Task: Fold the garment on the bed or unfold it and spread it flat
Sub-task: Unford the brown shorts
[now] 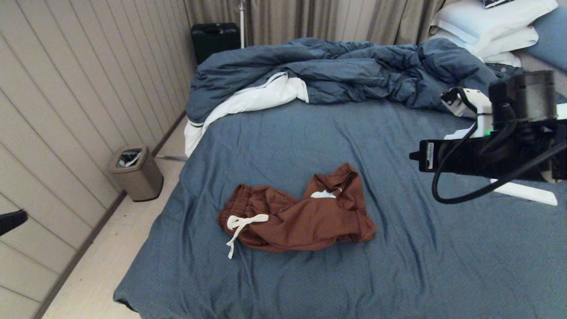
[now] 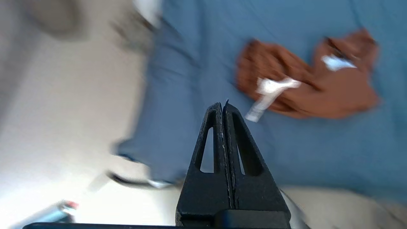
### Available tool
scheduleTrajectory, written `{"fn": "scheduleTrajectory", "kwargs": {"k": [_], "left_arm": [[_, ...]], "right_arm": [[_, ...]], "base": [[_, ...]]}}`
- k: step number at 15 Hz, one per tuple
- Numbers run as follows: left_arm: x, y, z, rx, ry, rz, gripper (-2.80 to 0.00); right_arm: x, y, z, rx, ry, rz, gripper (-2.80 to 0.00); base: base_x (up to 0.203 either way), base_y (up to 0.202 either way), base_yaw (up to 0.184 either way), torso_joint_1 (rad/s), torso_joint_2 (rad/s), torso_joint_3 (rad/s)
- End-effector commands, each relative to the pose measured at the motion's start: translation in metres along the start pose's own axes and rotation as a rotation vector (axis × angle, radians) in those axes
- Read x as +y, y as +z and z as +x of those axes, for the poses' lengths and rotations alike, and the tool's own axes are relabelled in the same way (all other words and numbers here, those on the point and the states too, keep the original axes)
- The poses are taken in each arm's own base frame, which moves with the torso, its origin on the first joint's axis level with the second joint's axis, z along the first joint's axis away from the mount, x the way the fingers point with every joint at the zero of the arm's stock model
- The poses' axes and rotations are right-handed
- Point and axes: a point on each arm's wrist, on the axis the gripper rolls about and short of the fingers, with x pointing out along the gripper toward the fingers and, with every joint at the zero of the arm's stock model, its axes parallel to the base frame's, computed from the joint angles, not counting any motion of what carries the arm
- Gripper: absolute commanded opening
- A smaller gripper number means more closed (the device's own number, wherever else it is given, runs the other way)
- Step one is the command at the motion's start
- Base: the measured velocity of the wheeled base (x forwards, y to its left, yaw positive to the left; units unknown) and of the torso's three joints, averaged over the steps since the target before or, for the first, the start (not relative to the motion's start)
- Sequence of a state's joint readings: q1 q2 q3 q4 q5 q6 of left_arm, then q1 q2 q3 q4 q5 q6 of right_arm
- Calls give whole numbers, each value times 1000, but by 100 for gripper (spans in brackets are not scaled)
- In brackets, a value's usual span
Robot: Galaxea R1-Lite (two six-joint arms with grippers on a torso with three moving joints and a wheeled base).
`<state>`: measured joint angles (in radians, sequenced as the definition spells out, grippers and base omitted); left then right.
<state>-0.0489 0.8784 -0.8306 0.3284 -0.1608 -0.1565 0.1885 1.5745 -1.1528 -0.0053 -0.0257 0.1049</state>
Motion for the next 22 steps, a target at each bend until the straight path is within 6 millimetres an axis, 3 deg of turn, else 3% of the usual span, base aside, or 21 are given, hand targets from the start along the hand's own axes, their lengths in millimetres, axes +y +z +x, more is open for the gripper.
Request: {"fn": "scheduleTrajectory", "kwargs": {"k": [1,4,7,12,13,14,15,18,22], "left_arm": [[-9,19,84,255,-87,-24,-280],[-38,15,148,413,-200,-7,-280],[-61,6,195,428,-271,17,-280],[-90,-11,242,431,-335,38,-280],[-93,-15,247,428,-339,43,-280],[-95,-18,251,431,-339,46,-280],[-96,-21,258,438,-335,46,0],[-102,-24,282,420,-344,45,0],[-108,-41,333,313,-274,65,0]], "right_arm": [[3,-6,27,54,2,-4,-280],[13,-21,56,129,24,-23,-280],[22,-34,80,186,41,-39,-280],[27,-41,104,216,45,-52,-280],[28,-44,109,227,46,-54,0],[29,-48,114,235,49,-57,0],[30,-52,118,235,51,-60,0],[30,-58,131,227,57,-77,0],[30,-55,138,165,62,-67,0]], "base": [[0,0,0,0,0,0],[0,0,0,0,0,0],[0,0,0,0,0,0],[0,0,0,0,0,0],[0,0,0,0,0,0],[0,0,0,0,0,0],[0,0,0,0,0,0],[0,0,0,0,0,0],[0,0,0,0,0,0]]}}
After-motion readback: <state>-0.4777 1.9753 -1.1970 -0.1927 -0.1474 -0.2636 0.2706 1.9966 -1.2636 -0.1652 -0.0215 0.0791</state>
